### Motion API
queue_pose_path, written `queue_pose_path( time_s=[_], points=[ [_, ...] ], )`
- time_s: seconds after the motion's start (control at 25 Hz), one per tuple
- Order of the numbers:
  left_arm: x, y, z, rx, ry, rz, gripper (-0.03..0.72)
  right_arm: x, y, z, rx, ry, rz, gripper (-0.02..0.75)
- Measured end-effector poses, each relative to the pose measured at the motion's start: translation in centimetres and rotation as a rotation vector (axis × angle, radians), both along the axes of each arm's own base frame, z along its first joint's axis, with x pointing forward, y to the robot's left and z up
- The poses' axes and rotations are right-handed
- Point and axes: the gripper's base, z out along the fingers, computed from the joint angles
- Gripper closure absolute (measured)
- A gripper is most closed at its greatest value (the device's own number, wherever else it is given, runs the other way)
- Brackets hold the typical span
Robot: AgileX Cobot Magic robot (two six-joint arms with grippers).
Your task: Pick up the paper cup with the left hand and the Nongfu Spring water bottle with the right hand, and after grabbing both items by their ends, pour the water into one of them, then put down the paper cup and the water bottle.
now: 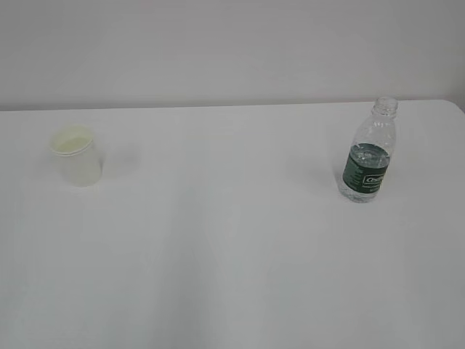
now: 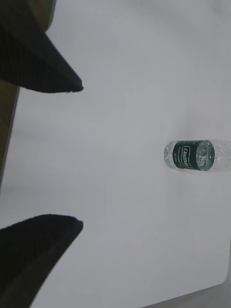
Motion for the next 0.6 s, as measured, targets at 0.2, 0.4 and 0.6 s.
queue_pose_path(
  time_s=[0.2,0.4,0.6],
  points=[
    [0.0,0.0,0.0,0.0,0.0,0.0,0.238,0.0,0.0,0.0,0.0,0.0,0.0,0.15],
    [0.0,0.0,0.0,0.0,0.0,0.0,0.238,0.0,0.0,0.0,0.0,0.0,0.0,0.15],
    [0.0,0.0,0.0,0.0,0.0,0.0,0.238,0.0,0.0,0.0,0.0,0.0,0.0,0.15]
  ],
)
